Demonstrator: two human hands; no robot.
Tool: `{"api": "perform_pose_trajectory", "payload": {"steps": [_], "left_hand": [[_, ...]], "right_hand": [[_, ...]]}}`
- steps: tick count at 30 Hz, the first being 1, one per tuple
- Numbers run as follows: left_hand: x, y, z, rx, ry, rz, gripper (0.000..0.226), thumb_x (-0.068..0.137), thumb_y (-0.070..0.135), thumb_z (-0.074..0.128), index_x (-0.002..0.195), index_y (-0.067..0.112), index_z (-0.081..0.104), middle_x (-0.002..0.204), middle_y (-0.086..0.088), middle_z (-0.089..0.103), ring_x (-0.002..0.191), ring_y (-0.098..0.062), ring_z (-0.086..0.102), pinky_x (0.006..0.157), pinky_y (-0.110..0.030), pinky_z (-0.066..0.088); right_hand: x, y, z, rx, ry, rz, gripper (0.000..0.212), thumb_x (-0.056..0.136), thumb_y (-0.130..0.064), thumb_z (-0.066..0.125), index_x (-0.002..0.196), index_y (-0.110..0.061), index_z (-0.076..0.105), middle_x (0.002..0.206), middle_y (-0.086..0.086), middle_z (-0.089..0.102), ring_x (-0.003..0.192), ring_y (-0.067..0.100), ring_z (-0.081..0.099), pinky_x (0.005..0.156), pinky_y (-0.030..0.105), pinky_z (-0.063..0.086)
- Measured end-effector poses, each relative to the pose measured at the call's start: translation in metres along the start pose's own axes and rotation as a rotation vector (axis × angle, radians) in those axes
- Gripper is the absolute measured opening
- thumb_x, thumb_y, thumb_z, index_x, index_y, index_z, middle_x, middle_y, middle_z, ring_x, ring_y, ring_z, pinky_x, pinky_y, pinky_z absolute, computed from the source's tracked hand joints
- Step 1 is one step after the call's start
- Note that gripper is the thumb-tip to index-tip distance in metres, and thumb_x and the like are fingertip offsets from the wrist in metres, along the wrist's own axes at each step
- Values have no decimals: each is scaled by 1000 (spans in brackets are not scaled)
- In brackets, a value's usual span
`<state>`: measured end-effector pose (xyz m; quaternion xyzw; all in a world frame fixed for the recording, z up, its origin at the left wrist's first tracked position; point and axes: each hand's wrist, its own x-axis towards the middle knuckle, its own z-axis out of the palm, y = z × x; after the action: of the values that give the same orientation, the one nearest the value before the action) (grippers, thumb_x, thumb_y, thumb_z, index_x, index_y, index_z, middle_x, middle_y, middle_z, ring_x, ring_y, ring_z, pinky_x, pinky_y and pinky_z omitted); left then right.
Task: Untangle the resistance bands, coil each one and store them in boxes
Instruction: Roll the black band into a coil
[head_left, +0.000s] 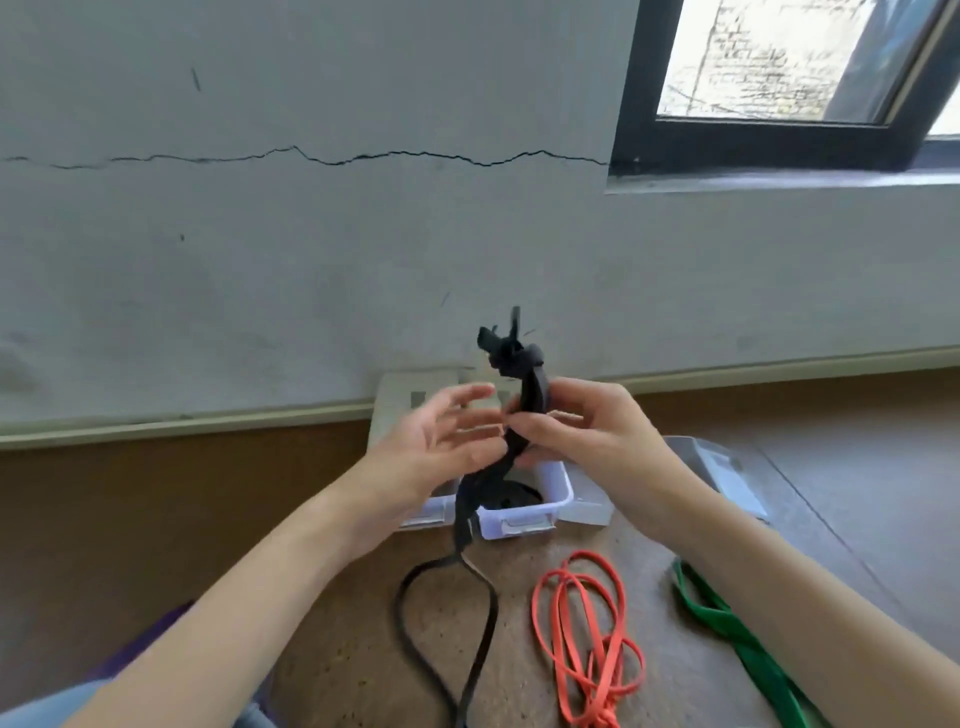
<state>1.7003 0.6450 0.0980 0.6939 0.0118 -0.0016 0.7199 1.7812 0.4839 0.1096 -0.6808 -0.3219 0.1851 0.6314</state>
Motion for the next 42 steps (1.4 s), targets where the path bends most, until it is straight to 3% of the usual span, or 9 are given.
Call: {"api": "perform_pose_trajectory", "payload": {"steps": [6, 10, 14, 18, 22, 25, 29, 34, 42], "left_hand": [[6, -14, 29, 235, -80, 11, 22, 88, 27, 53, 104, 19, 66, 85, 7, 72, 85, -9, 69, 75, -17, 51], [6, -22, 34, 523, -38, 117, 17, 90, 24, 56, 99, 39, 58, 90, 20, 65, 88, 7, 64, 80, -10, 48], [7, -25, 33, 533, 95, 179, 22, 84, 17, 67, 94, 36, 63, 89, 20, 68, 88, 8, 63, 74, -4, 46], [6, -29, 34, 486, 68, 164, 22, 76, 22, 74, 87, 40, 65, 88, 18, 71, 84, 2, 67, 75, -12, 51], [9, -33, 32, 464, 59, 144, 19, 77, 23, 73, 95, 29, 70, 91, 12, 71, 86, 1, 66, 79, -16, 52], [11, -35, 29, 460, 44, 127, 18, 76, 21, 74, 93, 26, 69, 92, 11, 69, 87, 3, 65, 77, -11, 49], [11, -40, 30, 570, 8, 108, 17, 77, 25, 73, 94, 27, 68, 92, 15, 68, 88, 7, 62, 77, -6, 47], [13, -46, 30, 681, -16, 64, 15, 78, 23, 73, 86, 32, 66, 84, 15, 68, 81, 8, 62, 71, -6, 47], [5, -46, 22, 769, 27, 77, 12, 81, 21, 70, 90, 27, 67, 89, 13, 67, 83, 8, 61, 76, -7, 46]], "right_hand": [[-15, -7, -17, -25, 83, 91, 15, 80, -5, 68, 95, -7, 66, 84, 10, 73, 72, 20, 70, 65, 21, 55], [-18, 3, -21, -13, 134, 133, 9, 79, -6, 70, 88, -5, 68, 74, 11, 65, 52, 10, 56, 56, 22, 48], [-17, 8, -13, -340, 86, 86, 11, 78, -12, 72, 85, -10, 65, 75, 1, 67, 65, 16, 67, 67, 32, 57], [-18, 7, -8, -572, 61, 25, 15, 76, -24, 73, 85, -18, 63, 80, -6, 64, 75, 7, 61, 66, 17, 47], [-21, 8, -11, -422, 76, 44, 18, 76, -18, 74, 88, -7, 67, 80, 2, 68, 75, 13, 67, 71, 28, 55], [-23, 9, -13, -280, 104, 49, 17, 76, -6, 73, 90, -8, 62, 76, -2, 68, 66, 9, 69, 62, 20, 54], [-29, 13, -13, -89, 133, 54, 33, 80, 6, 66, 100, -14, 48, 87, 6, 67, 65, 24, 71, 61, 28, 58], [-34, 20, -10, -46, 149, -7, 31, 81, 10, 61, 101, -11, 50, 88, 12, 63, 77, 18, 70, 64, 23, 56], [-35, 21, -13, 119, 223, -55, 27, 82, 12, 58, 100, -8, 55, 95, 26, 57, 84, 29, 67, 69, 25, 56]]}}
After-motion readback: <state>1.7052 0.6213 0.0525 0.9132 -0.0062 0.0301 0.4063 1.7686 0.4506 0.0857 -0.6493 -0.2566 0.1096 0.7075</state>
